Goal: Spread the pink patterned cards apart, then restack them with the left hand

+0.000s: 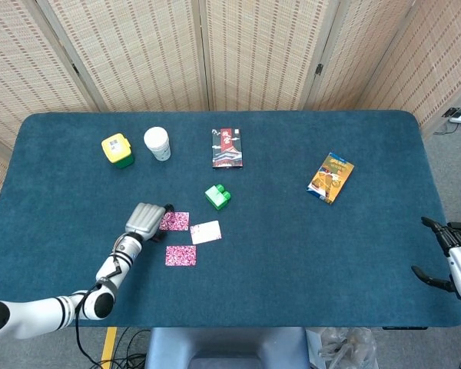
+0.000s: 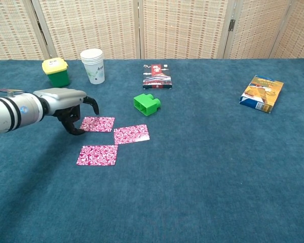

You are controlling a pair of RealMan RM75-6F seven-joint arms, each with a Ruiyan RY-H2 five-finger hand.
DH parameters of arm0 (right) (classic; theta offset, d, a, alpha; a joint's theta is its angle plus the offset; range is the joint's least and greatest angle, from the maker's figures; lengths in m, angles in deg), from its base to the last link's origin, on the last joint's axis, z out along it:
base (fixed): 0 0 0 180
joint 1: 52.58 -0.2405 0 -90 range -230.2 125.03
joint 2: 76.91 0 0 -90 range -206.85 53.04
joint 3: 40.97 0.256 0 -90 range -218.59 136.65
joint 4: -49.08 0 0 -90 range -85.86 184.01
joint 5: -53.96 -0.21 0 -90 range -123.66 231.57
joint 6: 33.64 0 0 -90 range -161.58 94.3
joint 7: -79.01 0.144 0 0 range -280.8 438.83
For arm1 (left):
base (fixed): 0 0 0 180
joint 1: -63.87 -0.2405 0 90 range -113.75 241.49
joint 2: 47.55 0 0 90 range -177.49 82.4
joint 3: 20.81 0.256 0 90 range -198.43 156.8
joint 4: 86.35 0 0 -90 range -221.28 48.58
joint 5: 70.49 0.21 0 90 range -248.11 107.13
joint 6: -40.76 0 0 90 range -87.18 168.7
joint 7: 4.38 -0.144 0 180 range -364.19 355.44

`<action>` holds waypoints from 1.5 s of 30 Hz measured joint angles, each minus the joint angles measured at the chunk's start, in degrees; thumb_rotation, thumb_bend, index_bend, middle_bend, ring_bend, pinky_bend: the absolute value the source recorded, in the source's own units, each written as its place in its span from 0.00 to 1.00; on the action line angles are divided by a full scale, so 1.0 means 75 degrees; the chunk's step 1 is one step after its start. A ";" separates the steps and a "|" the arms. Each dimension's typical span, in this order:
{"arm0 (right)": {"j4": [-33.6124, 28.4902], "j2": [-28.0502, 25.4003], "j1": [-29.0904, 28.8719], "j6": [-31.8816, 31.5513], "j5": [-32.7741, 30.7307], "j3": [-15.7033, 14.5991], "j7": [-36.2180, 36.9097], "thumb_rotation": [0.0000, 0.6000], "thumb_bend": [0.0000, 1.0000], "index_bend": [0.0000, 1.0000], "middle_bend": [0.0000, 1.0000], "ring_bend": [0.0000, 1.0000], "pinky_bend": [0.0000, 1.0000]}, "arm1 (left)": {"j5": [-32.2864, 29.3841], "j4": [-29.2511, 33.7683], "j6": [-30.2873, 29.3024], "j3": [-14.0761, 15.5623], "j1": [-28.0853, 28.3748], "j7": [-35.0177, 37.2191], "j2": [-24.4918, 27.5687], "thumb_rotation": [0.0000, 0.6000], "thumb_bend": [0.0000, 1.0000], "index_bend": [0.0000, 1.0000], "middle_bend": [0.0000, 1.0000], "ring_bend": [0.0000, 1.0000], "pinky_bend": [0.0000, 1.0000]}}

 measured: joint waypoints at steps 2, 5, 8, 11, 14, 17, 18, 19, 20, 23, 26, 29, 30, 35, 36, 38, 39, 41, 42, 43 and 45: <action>0.0005 -0.0008 0.0011 -0.0005 -0.0010 -0.0003 0.0008 1.00 0.25 0.09 0.22 0.20 0.21 | -0.0077 -0.0097 -0.0015 -0.0045 0.0016 -0.0071 -0.0094 1.00 0.35 0.28 0.97 0.96 1.00; 0.0012 -0.0012 0.0024 -0.0018 -0.0015 -0.0003 0.0017 1.00 0.25 0.09 0.22 0.20 0.21 | -0.0176 -0.0205 -0.0010 -0.0104 0.0031 -0.0130 -0.0185 1.00 0.35 0.28 0.97 0.96 1.00; 0.0023 -0.0011 0.0032 -0.0025 -0.0019 -0.0003 0.0027 1.00 0.25 0.09 0.22 0.20 0.21 | -0.0252 -0.0247 0.0002 -0.0151 0.0038 -0.0190 -0.0258 1.00 0.35 0.28 0.97 0.96 1.00; 0.0030 -0.0012 0.0041 -0.0035 -0.0017 -0.0005 0.0038 1.00 0.25 0.09 0.22 0.20 0.21 | -0.0301 -0.0247 0.0013 -0.0174 0.0037 -0.0243 -0.0293 1.00 0.35 0.28 0.97 0.96 1.00; 0.0040 -0.0013 0.0055 -0.0050 -0.0017 -0.0007 0.0047 1.00 0.25 0.09 0.22 0.20 0.21 | -0.0331 -0.0245 0.0008 -0.0197 0.0032 -0.0275 -0.0325 1.00 0.35 0.28 0.97 0.96 1.00; 0.0055 -0.0009 0.0070 -0.0061 -0.0019 -0.0012 0.0064 1.00 0.25 0.09 0.22 0.20 0.21 | -0.0394 -0.0305 0.0020 -0.0218 0.0041 -0.0326 -0.0379 1.00 0.35 0.28 0.97 0.96 1.00; 0.0061 -0.0007 0.0075 -0.0065 -0.0021 -0.0013 0.0069 1.00 0.25 0.09 0.22 0.20 0.21 | -0.0426 -0.0328 0.0028 -0.0227 0.0046 -0.0344 -0.0397 1.00 0.35 0.28 0.97 0.96 1.00; 0.0066 -0.0005 0.0079 -0.0069 -0.0026 -0.0012 0.0073 1.00 0.25 0.09 0.22 0.20 0.21 | -0.0459 -0.0349 0.0038 -0.0236 0.0051 -0.0363 -0.0416 1.00 0.35 0.28 0.97 0.96 1.00; 0.0073 -0.0003 0.0083 -0.0072 -0.0031 -0.0011 0.0079 1.00 0.25 0.09 0.22 0.20 0.21 | -0.0502 -0.0381 0.0047 -0.0247 0.0058 -0.0394 -0.0442 1.00 0.35 0.28 0.97 0.96 1.00; 0.0093 -0.0001 0.0100 -0.0083 -0.0039 -0.0012 0.0096 1.00 0.25 0.09 0.22 0.20 0.21 | -0.0591 -0.0461 0.0064 -0.0273 0.0071 -0.0450 -0.0499 1.00 0.35 0.28 0.97 0.96 1.00; 0.0111 0.0005 0.0101 -0.0079 -0.0040 -0.0011 0.0111 1.00 0.25 0.09 0.22 0.20 0.21 | -0.0654 -0.0520 0.0070 -0.0328 0.0071 -0.0449 -0.0553 1.00 0.35 0.29 0.97 0.96 1.00; 0.0130 0.0013 0.0102 -0.0067 -0.0044 -0.0012 0.0130 1.00 0.25 0.09 0.22 0.20 0.21 | -0.0658 -0.0541 0.0083 -0.0340 0.0068 -0.0461 -0.0572 1.00 0.35 0.31 0.97 0.96 1.00; 0.0135 0.0015 0.0101 -0.0065 -0.0046 -0.0011 0.0132 1.00 0.25 0.09 0.22 0.20 0.21 | -0.0649 -0.0544 0.0082 -0.0340 0.0066 -0.0468 -0.0578 1.00 0.35 0.32 0.97 0.96 1.00; 0.0156 0.0021 0.0108 -0.0068 -0.0051 -0.0006 0.0152 1.00 0.25 0.09 0.22 0.20 0.21 | -0.0490 -0.0489 -0.0024 -0.0346 0.0015 -0.0418 -0.0586 1.00 0.35 0.37 0.97 0.96 1.00; 0.0159 0.0021 0.0110 -0.0067 -0.0054 -0.0006 0.0155 1.00 0.25 0.09 0.22 0.20 0.21 | -0.0439 -0.0459 -0.0052 -0.0342 -0.0002 -0.0407 -0.0577 1.00 0.35 0.37 0.97 0.96 1.00; 0.0162 0.0021 0.0110 -0.0065 -0.0053 -0.0005 0.0158 1.00 0.25 0.09 0.22 0.20 0.21 | -0.0329 -0.0373 -0.0120 -0.0326 -0.0046 -0.0392 -0.0534 1.00 0.35 0.38 0.97 0.96 1.00; 0.0162 0.0023 0.0109 -0.0067 -0.0051 -0.0003 0.0159 1.00 0.25 0.09 0.22 0.20 0.21 | -0.0297 -0.0335 -0.0144 -0.0323 -0.0065 -0.0386 -0.0512 1.00 0.35 0.38 0.97 0.96 1.00; 0.0158 0.0024 0.0108 -0.0070 -0.0042 -0.0002 0.0159 1.00 0.25 0.09 0.22 0.20 0.21 | -0.0248 -0.0244 -0.0200 -0.0327 -0.0102 -0.0365 -0.0461 1.00 0.35 0.38 0.97 0.96 1.00; 0.0155 0.0025 0.0108 -0.0075 -0.0036 -0.0003 0.0157 1.00 0.25 0.09 0.22 0.20 0.21 | -0.0225 -0.0197 -0.0228 -0.0330 -0.0118 -0.0358 -0.0435 1.00 0.35 0.38 0.97 0.96 1.00; 0.0150 0.0024 0.0108 -0.0080 -0.0031 -0.0003 0.0154 1.00 0.25 0.09 0.22 0.20 0.21 | -0.0200 -0.0144 -0.0259 -0.0331 -0.0134 -0.0355 -0.0404 1.00 0.35 0.38 0.97 0.96 1.00; 0.0139 0.0020 0.0108 -0.0087 -0.0020 -0.0003 0.0150 1.00 0.25 0.09 0.22 0.20 0.21 | -0.0150 0.0009 -0.0336 -0.0332 -0.0173 -0.0358 -0.0311 1.00 0.35 0.38 0.97 0.96 1.00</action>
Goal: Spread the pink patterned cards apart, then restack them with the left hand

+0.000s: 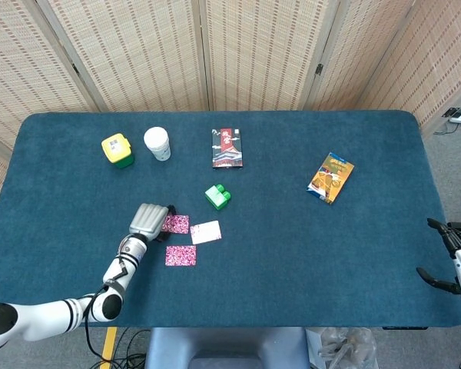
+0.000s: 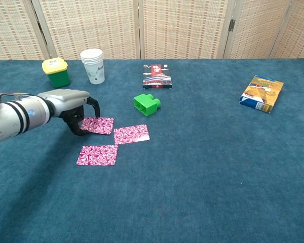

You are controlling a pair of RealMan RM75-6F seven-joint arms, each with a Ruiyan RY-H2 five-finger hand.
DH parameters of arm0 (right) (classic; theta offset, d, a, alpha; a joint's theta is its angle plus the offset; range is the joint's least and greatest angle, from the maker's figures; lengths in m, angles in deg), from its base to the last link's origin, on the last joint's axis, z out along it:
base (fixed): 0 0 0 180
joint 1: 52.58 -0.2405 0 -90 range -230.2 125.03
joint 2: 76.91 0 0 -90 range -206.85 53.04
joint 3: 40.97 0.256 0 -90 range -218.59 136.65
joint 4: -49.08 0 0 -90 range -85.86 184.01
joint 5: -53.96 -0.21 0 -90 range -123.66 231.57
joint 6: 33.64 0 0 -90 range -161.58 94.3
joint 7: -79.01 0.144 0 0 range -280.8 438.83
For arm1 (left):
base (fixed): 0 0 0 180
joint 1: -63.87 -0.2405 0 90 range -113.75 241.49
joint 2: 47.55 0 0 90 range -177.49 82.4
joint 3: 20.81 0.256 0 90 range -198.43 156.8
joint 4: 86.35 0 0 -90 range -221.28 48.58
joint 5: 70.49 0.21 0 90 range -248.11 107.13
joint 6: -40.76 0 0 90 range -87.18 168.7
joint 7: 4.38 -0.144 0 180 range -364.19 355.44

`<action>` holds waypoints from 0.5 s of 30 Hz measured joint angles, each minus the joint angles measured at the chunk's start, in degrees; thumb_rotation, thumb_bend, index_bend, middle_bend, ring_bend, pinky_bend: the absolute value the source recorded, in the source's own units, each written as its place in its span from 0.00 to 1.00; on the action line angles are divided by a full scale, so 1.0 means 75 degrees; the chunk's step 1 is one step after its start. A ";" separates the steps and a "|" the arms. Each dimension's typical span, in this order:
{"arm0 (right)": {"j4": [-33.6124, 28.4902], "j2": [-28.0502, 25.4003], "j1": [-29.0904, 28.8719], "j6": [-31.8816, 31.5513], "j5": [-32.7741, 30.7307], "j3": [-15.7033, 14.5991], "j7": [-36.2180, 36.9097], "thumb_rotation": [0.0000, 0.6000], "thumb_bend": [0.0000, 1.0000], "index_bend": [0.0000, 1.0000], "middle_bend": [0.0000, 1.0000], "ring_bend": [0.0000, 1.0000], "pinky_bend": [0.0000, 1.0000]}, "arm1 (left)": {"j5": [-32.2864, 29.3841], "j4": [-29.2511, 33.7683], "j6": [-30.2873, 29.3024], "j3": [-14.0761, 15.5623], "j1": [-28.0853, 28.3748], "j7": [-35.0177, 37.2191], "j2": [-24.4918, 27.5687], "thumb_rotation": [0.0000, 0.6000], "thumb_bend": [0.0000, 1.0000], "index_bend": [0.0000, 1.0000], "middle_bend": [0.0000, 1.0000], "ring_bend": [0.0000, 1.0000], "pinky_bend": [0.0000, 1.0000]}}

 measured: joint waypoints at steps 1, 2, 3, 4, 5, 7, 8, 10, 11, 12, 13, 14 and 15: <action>-0.0001 0.0001 -0.0001 -0.0002 0.0004 0.0001 0.0004 1.00 0.25 0.09 0.22 0.20 0.21 | 0.0013 0.0081 -0.0040 -0.0002 -0.0020 -0.0003 0.0045 1.00 0.35 0.38 0.97 0.96 1.00; -0.0001 0.0002 -0.0004 -0.0001 0.0009 0.0001 0.0008 1.00 0.25 0.09 0.22 0.20 0.21 | 0.0026 0.0205 -0.0106 -0.0006 -0.0052 -0.0008 0.0109 1.00 0.35 0.37 0.97 0.96 1.00; 0.0003 0.0006 -0.0008 0.0002 0.0011 0.0001 0.0005 1.00 0.25 0.09 0.22 0.20 0.21 | 0.0035 0.0309 -0.0163 -0.0008 -0.0079 -0.0012 0.0161 1.00 0.35 0.37 0.97 0.96 1.00; 0.0006 0.0011 -0.0012 0.0008 0.0012 0.0002 0.0001 1.00 0.25 0.09 0.22 0.20 0.21 | 0.0043 0.0422 -0.0220 -0.0009 -0.0108 -0.0015 0.0215 1.00 0.35 0.37 0.97 0.96 1.00; 0.0006 0.0016 -0.0019 0.0021 0.0016 0.0001 0.0001 1.00 0.25 0.09 0.22 0.20 0.21 | 0.0053 0.0584 -0.0298 -0.0010 -0.0151 -0.0020 0.0293 1.00 0.35 0.37 0.97 0.96 1.00; 0.0006 0.0025 -0.0038 0.0036 0.0031 0.0000 -0.0002 1.00 0.25 0.09 0.22 0.20 0.21 | 0.0069 0.0847 -0.0423 -0.0004 -0.0220 -0.0036 0.0418 1.00 0.35 0.37 0.97 0.96 1.00; 0.0006 0.0033 -0.0050 0.0041 0.0041 0.0003 -0.0007 1.00 0.25 0.09 0.22 0.20 0.21 | 0.0086 0.1031 -0.0525 0.0005 -0.0271 -0.0053 0.0501 1.00 0.35 0.37 0.97 0.96 1.00; 0.0003 0.0039 -0.0070 0.0049 0.0059 0.0007 -0.0011 1.00 0.25 0.09 0.22 0.20 0.21 | 0.0131 0.1314 -0.0719 0.0030 -0.0357 -0.0089 0.0620 1.00 0.35 0.37 0.97 0.96 1.00; 0.0002 0.0041 -0.0084 0.0054 0.0068 0.0012 -0.0014 1.00 0.25 0.09 0.22 0.20 0.21 | 0.0172 0.1506 -0.0869 0.0056 -0.0421 -0.0123 0.0694 1.00 0.35 0.36 0.97 0.96 1.00; 0.0001 0.0042 -0.0093 0.0059 0.0073 0.0015 -0.0014 1.00 0.25 0.09 0.22 0.20 0.21 | 0.0203 0.1651 -0.0987 0.0078 -0.0472 -0.0153 0.0746 1.00 0.35 0.36 0.97 0.96 1.00; -0.0002 0.0042 -0.0101 0.0065 0.0076 0.0017 -0.0014 1.00 0.25 0.09 0.22 0.20 0.21 | 0.0232 0.1796 -0.1106 0.0103 -0.0525 -0.0186 0.0794 1.00 0.35 0.36 0.97 0.96 1.00; -0.0004 0.0042 -0.0112 0.0072 0.0082 0.0019 -0.0017 1.00 0.25 0.09 0.22 0.20 0.21 | 0.0266 0.1987 -0.1257 0.0139 -0.0597 -0.0234 0.0852 1.00 0.35 0.36 0.97 0.96 1.00; -0.0007 0.0042 -0.0120 0.0076 0.0090 0.0020 -0.0022 1.00 0.25 0.09 0.22 0.20 0.21 | 0.0289 0.2124 -0.1362 0.0170 -0.0651 -0.0275 0.0890 1.00 0.35 0.36 0.97 0.96 1.00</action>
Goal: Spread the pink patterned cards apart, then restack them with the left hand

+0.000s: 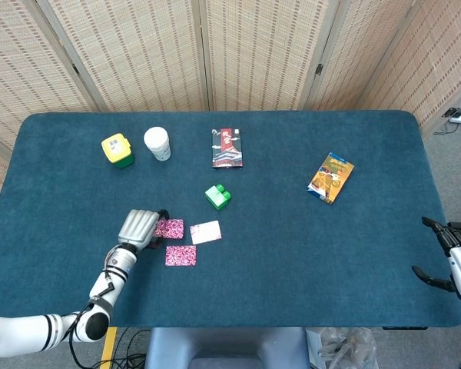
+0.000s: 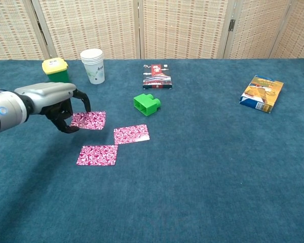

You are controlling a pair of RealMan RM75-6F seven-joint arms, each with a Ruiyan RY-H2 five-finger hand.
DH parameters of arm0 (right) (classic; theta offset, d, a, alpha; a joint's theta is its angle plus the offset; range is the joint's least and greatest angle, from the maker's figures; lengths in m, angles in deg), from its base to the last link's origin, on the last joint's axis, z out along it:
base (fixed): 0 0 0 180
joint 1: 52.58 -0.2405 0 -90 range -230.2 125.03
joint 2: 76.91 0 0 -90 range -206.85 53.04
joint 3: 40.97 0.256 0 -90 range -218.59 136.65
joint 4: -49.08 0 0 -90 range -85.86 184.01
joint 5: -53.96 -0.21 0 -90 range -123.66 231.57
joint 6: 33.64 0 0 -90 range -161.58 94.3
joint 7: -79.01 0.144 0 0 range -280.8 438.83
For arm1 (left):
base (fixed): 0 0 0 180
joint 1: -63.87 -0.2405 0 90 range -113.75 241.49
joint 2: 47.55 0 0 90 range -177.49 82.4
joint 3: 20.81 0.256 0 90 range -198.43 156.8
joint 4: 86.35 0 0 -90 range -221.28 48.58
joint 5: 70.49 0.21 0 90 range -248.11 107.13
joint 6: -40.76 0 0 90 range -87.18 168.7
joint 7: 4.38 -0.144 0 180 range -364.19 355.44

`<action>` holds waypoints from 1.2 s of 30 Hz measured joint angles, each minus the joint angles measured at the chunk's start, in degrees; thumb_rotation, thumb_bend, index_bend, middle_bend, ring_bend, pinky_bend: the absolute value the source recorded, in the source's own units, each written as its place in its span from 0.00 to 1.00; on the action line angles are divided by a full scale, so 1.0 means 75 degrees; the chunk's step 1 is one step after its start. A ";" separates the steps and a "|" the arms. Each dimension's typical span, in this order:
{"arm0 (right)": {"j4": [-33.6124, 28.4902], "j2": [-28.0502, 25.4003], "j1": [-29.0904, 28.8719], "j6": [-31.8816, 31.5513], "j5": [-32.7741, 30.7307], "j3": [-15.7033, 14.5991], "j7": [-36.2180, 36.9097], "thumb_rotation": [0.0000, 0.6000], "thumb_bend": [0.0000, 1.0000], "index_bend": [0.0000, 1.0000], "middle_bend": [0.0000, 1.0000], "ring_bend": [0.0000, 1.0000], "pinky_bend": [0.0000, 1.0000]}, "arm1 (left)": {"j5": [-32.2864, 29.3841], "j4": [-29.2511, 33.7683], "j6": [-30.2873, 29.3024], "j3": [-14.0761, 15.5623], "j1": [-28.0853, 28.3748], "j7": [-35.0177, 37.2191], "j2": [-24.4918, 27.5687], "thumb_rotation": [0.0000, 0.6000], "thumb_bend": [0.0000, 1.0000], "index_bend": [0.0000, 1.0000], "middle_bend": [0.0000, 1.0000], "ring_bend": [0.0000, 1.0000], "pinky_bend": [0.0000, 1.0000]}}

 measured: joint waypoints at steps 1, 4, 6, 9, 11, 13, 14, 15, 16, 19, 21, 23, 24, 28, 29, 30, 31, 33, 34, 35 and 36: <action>-0.0004 0.0000 -0.0009 0.0004 0.0008 0.0001 -0.0005 1.00 0.25 0.09 0.22 0.20 0.21 | 0.0023 0.0130 -0.0102 0.0035 -0.0053 -0.0049 0.0034 1.00 0.35 0.36 0.97 0.96 1.00; -0.0023 0.0000 -0.0025 0.0012 0.0021 0.0001 -0.0020 1.00 0.25 0.09 0.22 0.20 0.21 | 0.0136 0.0487 -0.0417 0.0190 -0.0224 -0.0248 0.0103 1.00 0.35 0.36 0.97 0.96 1.00; -0.0029 0.0001 -0.0035 0.0021 0.0021 0.0000 -0.0028 1.00 0.25 0.09 0.22 0.20 0.21 | 0.0225 0.0667 -0.0595 0.0304 -0.0337 -0.0373 0.0104 1.00 0.35 0.36 0.97 0.96 1.00; -0.0032 0.0005 -0.0046 0.0036 0.0024 -0.0005 -0.0030 1.00 0.25 0.09 0.22 0.20 0.21 | 0.0322 0.0816 -0.0736 0.0435 -0.0469 -0.0497 0.0027 1.00 0.35 0.36 0.97 0.96 1.00; -0.0037 0.0009 -0.0052 0.0042 0.0031 -0.0010 -0.0029 1.00 0.25 0.09 0.22 0.20 0.21 | 0.0335 0.0834 -0.0760 0.0477 -0.0509 -0.0559 -0.0072 1.00 0.35 0.36 0.97 0.96 1.00; -0.0035 0.0012 -0.0055 0.0050 0.0029 -0.0014 -0.0023 1.00 0.25 0.09 0.22 0.20 0.21 | 0.0321 0.0834 -0.0766 0.0496 -0.0534 -0.0620 -0.0166 1.00 0.35 0.36 0.97 0.96 1.00; -0.0034 0.0009 -0.0057 0.0055 0.0028 -0.0018 -0.0018 1.00 0.25 0.09 0.22 0.20 0.21 | 0.0308 0.0830 -0.0778 0.0500 -0.0547 -0.0672 -0.0227 1.00 0.35 0.36 0.97 0.96 1.00; -0.0035 0.0006 -0.0057 0.0053 0.0028 -0.0018 -0.0018 1.00 0.25 0.09 0.22 0.20 0.21 | 0.0304 0.0827 -0.0800 0.0500 -0.0558 -0.0709 -0.0272 1.00 0.35 0.36 0.97 0.96 1.00; -0.0037 0.0001 -0.0057 0.0049 0.0029 -0.0018 -0.0020 1.00 0.25 0.09 0.22 0.20 0.21 | 0.0302 0.0824 -0.0827 0.0498 -0.0570 -0.0741 -0.0316 1.00 0.35 0.36 0.97 0.96 1.00; -0.0048 -0.0013 -0.0053 0.0040 0.0030 -0.0022 -0.0029 1.00 0.25 0.09 0.22 0.20 0.21 | 0.0299 0.0825 -0.0904 0.0502 -0.0611 -0.0852 -0.0422 1.00 0.35 0.36 0.97 0.96 1.00; -0.0048 -0.0008 -0.0053 0.0046 0.0028 -0.0029 -0.0031 1.00 0.25 0.09 0.22 0.20 0.21 | 0.0307 0.0833 -0.0932 0.0523 -0.0634 -0.0950 -0.0484 1.00 0.35 0.36 0.97 0.96 1.00; -0.0037 0.0006 -0.0055 0.0067 0.0022 -0.0038 -0.0027 1.00 0.25 0.09 0.22 0.20 0.21 | 0.0282 0.0835 -0.0934 0.0527 -0.0656 -0.1005 -0.0552 1.00 0.35 0.36 0.97 0.96 1.00; -0.0029 0.0015 -0.0056 0.0075 0.0019 -0.0041 -0.0020 1.00 0.25 0.09 0.22 0.20 0.21 | 0.0253 0.0831 -0.0931 0.0520 -0.0660 -0.1023 -0.0576 1.00 0.35 0.36 0.97 0.96 1.00; 0.0007 0.0031 -0.0054 0.0081 0.0013 -0.0051 0.0007 1.00 0.25 0.09 0.22 0.20 0.21 | 0.0119 0.0796 -0.0919 0.0433 -0.0680 -0.1066 -0.0738 1.00 0.35 0.36 0.97 0.96 1.00; 0.0017 0.0030 -0.0051 0.0078 0.0008 -0.0051 0.0016 1.00 0.25 0.09 0.22 0.20 0.21 | 0.0110 0.0778 -0.0923 0.0408 -0.0687 -0.1069 -0.0790 1.00 0.35 0.36 0.97 0.96 1.00; 0.0024 0.0028 -0.0048 0.0075 0.0005 -0.0051 0.0022 1.00 0.25 0.09 0.22 0.20 0.21 | 0.0108 0.0762 -0.0932 0.0393 -0.0693 -0.1073 -0.0827 1.00 0.35 0.36 0.97 0.96 1.00; 0.0030 0.0026 -0.0048 0.0075 0.0002 -0.0050 0.0026 1.00 0.25 0.09 0.22 0.20 0.21 | 0.0106 0.0746 -0.0945 0.0376 -0.0699 -0.1080 -0.0863 1.00 0.35 0.36 0.97 0.96 1.00; 0.0043 0.0025 -0.0046 0.0083 -0.0008 -0.0052 0.0039 1.00 0.25 0.09 0.22 0.20 0.21 | 0.0078 0.0718 -0.0969 0.0328 -0.0709 -0.1103 -0.0942 1.00 0.35 0.36 0.97 0.96 1.00; 0.0051 0.0029 -0.0047 0.0085 -0.0009 -0.0053 0.0048 1.00 0.25 0.09 0.22 0.20 0.21 | 0.0049 0.0715 -0.0975 0.0306 -0.0711 -0.1117 -0.0965 1.00 0.35 0.36 0.97 0.96 1.00; 0.0060 0.0034 -0.0048 0.0085 -0.0008 -0.0054 0.0057 1.00 0.25 0.09 0.22 0.20 0.21 | 0.0021 0.0712 -0.0985 0.0275 -0.0713 -0.1136 -0.1003 1.00 0.35 0.36 0.97 0.96 1.00; 0.0067 0.0036 -0.0049 0.0086 -0.0007 -0.0055 0.0065 1.00 0.25 0.09 0.22 0.20 0.21 | 0.0014 0.0708 -0.0991 0.0263 -0.0714 -0.1156 -0.1031 1.00 0.35 0.36 0.97 0.96 1.00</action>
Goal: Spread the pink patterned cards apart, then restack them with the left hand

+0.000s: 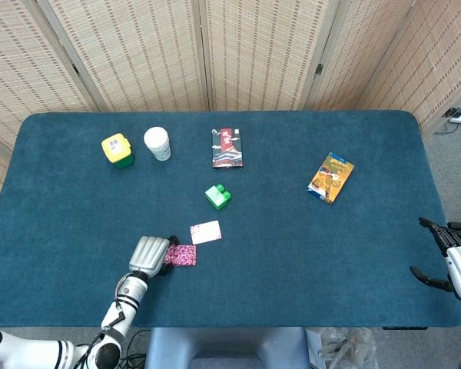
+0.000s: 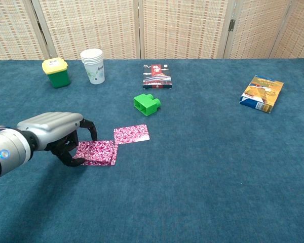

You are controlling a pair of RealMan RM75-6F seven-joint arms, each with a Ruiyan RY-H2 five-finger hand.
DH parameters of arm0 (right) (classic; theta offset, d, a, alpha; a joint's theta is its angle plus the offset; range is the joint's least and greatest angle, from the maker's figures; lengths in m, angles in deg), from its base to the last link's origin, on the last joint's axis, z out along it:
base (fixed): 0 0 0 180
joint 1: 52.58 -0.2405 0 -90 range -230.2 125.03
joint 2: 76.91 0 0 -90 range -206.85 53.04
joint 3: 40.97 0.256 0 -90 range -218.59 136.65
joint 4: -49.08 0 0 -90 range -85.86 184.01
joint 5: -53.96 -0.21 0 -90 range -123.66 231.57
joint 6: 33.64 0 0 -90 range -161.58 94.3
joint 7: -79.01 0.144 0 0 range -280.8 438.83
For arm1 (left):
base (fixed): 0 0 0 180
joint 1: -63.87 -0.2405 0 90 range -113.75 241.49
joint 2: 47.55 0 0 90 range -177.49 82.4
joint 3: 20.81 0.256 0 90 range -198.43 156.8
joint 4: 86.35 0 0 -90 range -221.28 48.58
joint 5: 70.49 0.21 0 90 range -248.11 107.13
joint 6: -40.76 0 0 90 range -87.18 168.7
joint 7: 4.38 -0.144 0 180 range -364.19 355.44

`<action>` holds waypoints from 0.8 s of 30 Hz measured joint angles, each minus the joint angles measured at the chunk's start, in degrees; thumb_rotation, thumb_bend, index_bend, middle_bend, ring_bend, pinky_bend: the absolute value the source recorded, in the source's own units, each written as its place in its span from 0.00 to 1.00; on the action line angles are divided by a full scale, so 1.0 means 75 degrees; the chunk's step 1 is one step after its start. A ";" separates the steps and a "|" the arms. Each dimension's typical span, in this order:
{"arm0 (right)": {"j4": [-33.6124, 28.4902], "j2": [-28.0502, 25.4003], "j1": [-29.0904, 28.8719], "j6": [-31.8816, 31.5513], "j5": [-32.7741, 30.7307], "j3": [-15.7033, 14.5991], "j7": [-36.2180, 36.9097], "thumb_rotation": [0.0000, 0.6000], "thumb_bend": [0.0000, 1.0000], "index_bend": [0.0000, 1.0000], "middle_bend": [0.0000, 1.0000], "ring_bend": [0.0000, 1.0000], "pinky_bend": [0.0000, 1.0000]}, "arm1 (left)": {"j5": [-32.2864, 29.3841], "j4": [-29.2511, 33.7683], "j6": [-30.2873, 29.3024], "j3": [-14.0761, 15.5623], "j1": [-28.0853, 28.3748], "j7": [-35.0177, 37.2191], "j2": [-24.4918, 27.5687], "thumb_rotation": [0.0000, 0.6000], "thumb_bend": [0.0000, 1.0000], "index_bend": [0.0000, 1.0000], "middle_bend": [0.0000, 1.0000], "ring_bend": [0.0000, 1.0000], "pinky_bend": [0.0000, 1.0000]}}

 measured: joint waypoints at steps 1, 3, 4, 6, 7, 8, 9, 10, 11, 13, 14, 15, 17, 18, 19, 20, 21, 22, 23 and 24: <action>0.0007 0.0001 -0.0001 0.0003 -0.0001 -0.0001 0.0008 1.00 0.25 0.09 0.22 0.20 0.21 | -0.0009 -0.0005 -0.0003 -0.0005 0.0000 -0.0026 -0.0020 1.00 0.35 0.36 0.97 0.96 1.00; 0.0023 0.0000 0.0000 0.0006 -0.0010 -0.0001 0.0018 1.00 0.25 0.09 0.22 0.20 0.21 | -0.0027 -0.0023 -0.0007 -0.0013 0.0000 -0.0089 -0.0074 1.00 0.35 0.36 0.97 0.96 1.00; 0.0027 0.0000 0.0002 0.0004 -0.0011 0.0000 0.0024 1.00 0.25 0.09 0.22 0.20 0.21 | -0.0037 -0.0033 -0.0006 -0.0017 0.0000 -0.0108 -0.0096 1.00 0.35 0.36 0.97 0.96 1.00; 0.0036 -0.0001 0.0008 -0.0001 -0.0015 -0.0002 0.0037 1.00 0.25 0.09 0.22 0.20 0.21 | -0.0045 -0.0046 -0.0013 -0.0032 -0.0007 -0.0127 -0.0137 1.00 0.35 0.36 0.97 0.96 1.00; 0.0042 0.0002 0.0010 -0.0003 -0.0018 -0.0002 0.0039 1.00 0.25 0.09 0.22 0.20 0.21 | -0.0039 -0.0050 -0.0016 -0.0035 -0.0012 -0.0130 -0.0153 1.00 0.35 0.36 0.97 0.96 1.00; 0.0050 0.0007 0.0014 -0.0006 -0.0020 -0.0003 0.0046 1.00 0.25 0.09 0.22 0.20 0.21 | -0.0035 -0.0056 -0.0013 -0.0036 -0.0019 -0.0137 -0.0172 1.00 0.35 0.36 0.97 0.96 1.00; 0.0055 0.0010 0.0016 -0.0006 -0.0020 -0.0006 0.0054 1.00 0.25 0.09 0.22 0.20 0.21 | -0.0032 -0.0061 -0.0011 -0.0036 -0.0023 -0.0143 -0.0185 1.00 0.35 0.36 0.97 0.96 1.00; 0.0062 0.0012 0.0017 -0.0004 -0.0018 -0.0010 0.0059 1.00 0.25 0.09 0.22 0.20 0.21 | -0.0032 -0.0072 -0.0010 -0.0039 -0.0025 -0.0149 -0.0197 1.00 0.35 0.35 0.97 0.96 1.00; 0.0067 0.0013 0.0019 -0.0005 -0.0015 -0.0014 0.0059 1.00 0.25 0.09 0.22 0.20 0.21 | -0.0039 -0.0092 -0.0009 -0.0048 -0.0028 -0.0161 -0.0215 1.00 0.35 0.35 0.97 0.96 1.00; 0.0071 0.0011 0.0023 -0.0011 -0.0015 -0.0015 0.0063 1.00 0.25 0.09 0.22 0.20 0.21 | -0.0068 -0.0111 -0.0007 -0.0072 -0.0032 -0.0178 -0.0235 1.00 0.35 0.35 0.97 0.96 1.00; 0.0073 0.0007 0.0027 -0.0019 -0.0017 -0.0013 0.0066 1.00 0.25 0.09 0.22 0.20 0.21 | -0.0088 -0.0110 -0.0005 -0.0083 -0.0034 -0.0193 -0.0239 1.00 0.35 0.35 0.97 0.96 1.00; 0.0076 0.0007 0.0028 -0.0023 -0.0022 -0.0010 0.0066 1.00 0.25 0.09 0.22 0.20 0.21 | -0.0103 -0.0105 -0.0003 -0.0088 -0.0036 -0.0204 -0.0238 1.00 0.35 0.34 0.97 0.96 1.00; 0.0079 0.0004 0.0032 -0.0033 -0.0022 -0.0007 0.0070 1.00 0.25 0.09 0.22 0.20 0.21 | -0.0138 -0.0072 0.0003 -0.0102 -0.0045 -0.0223 -0.0229 1.00 0.35 0.32 0.97 0.96 1.00; 0.0080 0.0002 0.0033 -0.0040 -0.0015 -0.0008 0.0070 1.00 0.25 0.09 0.22 0.20 0.21 | -0.0131 -0.0068 0.0004 -0.0106 -0.0051 -0.0216 -0.0229 1.00 0.35 0.31 0.97 0.96 1.00; 0.0080 0.0001 0.0033 -0.0042 -0.0009 -0.0010 0.0067 1.00 0.25 0.09 0.22 0.20 0.21 | -0.0123 -0.0067 0.0004 -0.0107 -0.0060 -0.0211 -0.0231 1.00 0.35 0.31 0.97 0.96 1.00; 0.0082 0.0001 0.0031 -0.0036 -0.0008 -0.0012 0.0067 1.00 0.25 0.09 0.22 0.20 0.21 | -0.0125 -0.0058 0.0007 -0.0107 -0.0066 -0.0215 -0.0230 1.00 0.35 0.31 0.97 0.96 1.00; 0.0082 0.0001 0.0028 -0.0031 -0.0008 -0.0013 0.0070 1.00 0.25 0.09 0.22 0.20 0.21 | -0.0125 -0.0049 0.0012 -0.0108 -0.0068 -0.0218 -0.0228 1.00 0.35 0.31 0.97 0.96 1.00; 0.0082 0.0002 0.0027 -0.0030 -0.0006 -0.0013 0.0073 1.00 0.25 0.09 0.22 0.20 0.21 | -0.0123 -0.0042 0.0016 -0.0109 -0.0070 -0.0223 -0.0225 1.00 0.35 0.31 0.97 0.96 1.00; 0.0083 0.0002 0.0029 -0.0036 -0.0005 -0.0013 0.0073 1.00 0.25 0.09 0.22 0.20 0.21 | -0.0123 -0.0036 0.0019 -0.0109 -0.0071 -0.0232 -0.0223 1.00 0.35 0.31 0.97 0.96 1.00; 0.0085 0.0003 0.0032 -0.0040 -0.0005 -0.0014 0.0074 1.00 0.25 0.09 0.22 0.20 0.21 | -0.0128 -0.0032 0.0023 -0.0110 -0.0071 -0.0243 -0.0222 1.00 0.35 0.30 0.97 0.96 1.00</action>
